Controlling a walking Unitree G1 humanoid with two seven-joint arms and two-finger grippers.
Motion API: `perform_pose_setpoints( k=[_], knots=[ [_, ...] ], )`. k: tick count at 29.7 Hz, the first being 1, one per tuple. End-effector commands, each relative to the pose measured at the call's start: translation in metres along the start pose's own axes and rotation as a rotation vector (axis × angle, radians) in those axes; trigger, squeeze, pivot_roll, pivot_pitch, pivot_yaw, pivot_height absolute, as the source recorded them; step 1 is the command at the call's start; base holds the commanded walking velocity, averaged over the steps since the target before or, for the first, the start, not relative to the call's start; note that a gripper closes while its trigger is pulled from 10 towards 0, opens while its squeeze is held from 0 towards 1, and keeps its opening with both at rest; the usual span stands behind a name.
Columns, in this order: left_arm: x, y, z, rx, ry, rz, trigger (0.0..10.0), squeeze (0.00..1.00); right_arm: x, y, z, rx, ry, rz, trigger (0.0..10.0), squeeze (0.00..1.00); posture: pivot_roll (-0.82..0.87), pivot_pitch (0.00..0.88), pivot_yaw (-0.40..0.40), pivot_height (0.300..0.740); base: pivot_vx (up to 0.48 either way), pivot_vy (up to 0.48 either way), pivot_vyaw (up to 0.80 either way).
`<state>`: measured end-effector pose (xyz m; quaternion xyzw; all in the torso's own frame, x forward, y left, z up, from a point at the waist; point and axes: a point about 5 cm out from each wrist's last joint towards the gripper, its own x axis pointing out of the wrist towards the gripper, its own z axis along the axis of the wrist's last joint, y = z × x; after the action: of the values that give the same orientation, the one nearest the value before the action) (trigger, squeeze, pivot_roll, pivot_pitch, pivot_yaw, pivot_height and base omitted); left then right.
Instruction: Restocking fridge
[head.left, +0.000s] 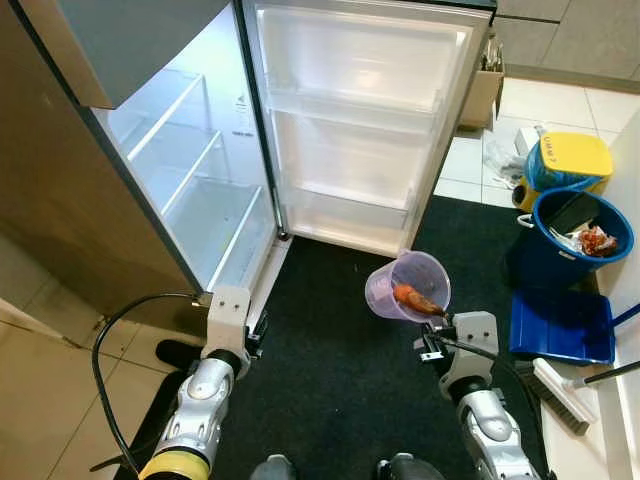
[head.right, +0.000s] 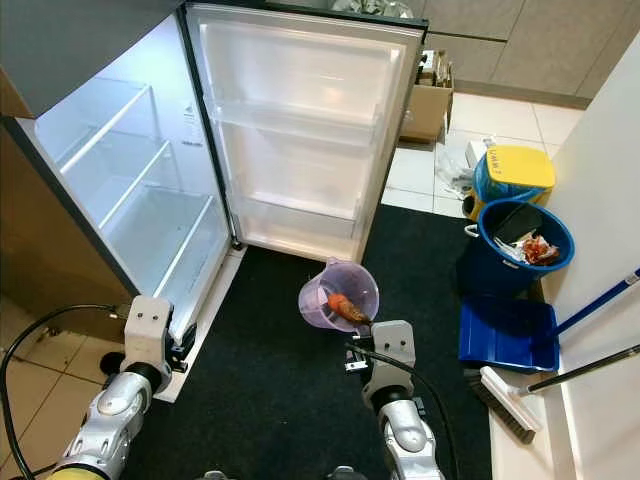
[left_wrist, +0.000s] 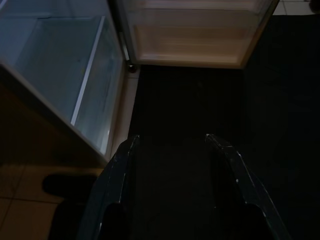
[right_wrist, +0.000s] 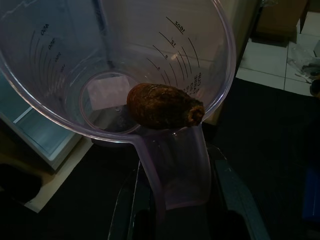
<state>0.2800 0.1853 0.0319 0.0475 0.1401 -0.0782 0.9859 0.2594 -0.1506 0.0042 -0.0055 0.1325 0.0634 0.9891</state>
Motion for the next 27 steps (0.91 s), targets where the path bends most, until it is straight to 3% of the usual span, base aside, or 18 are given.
perform_pose_setpoints(
  k=[1,11,27],
  knots=[
    [-0.0034,-0.0011,-0.0073,0.002,0.017,-0.015,10.0,0.00,-0.0010,-0.0003,0.0006,0.002,-0.007,-0.003,10.0,0.00,-0.05,0.132,0.010,0.740,0.000,0.000,0.00],
    [-0.0033,-0.0022,-0.0066,0.019,0.010,-0.022,10.0,0.00,-0.0012,-0.0012,0.0004,0.000,-0.006,-0.004,10.0,0.00,-0.06,0.135,0.010,0.740,0.024,0.000,0.00],
    [-0.0031,-0.0033,-0.0063,0.022,0.002,-0.027,10.0,0.00,-0.0009,-0.0010,0.0003,0.002,-0.004,-0.004,10.0,0.00,-0.06,0.137,0.009,0.740,0.448,0.000,0.00]
  ],
)
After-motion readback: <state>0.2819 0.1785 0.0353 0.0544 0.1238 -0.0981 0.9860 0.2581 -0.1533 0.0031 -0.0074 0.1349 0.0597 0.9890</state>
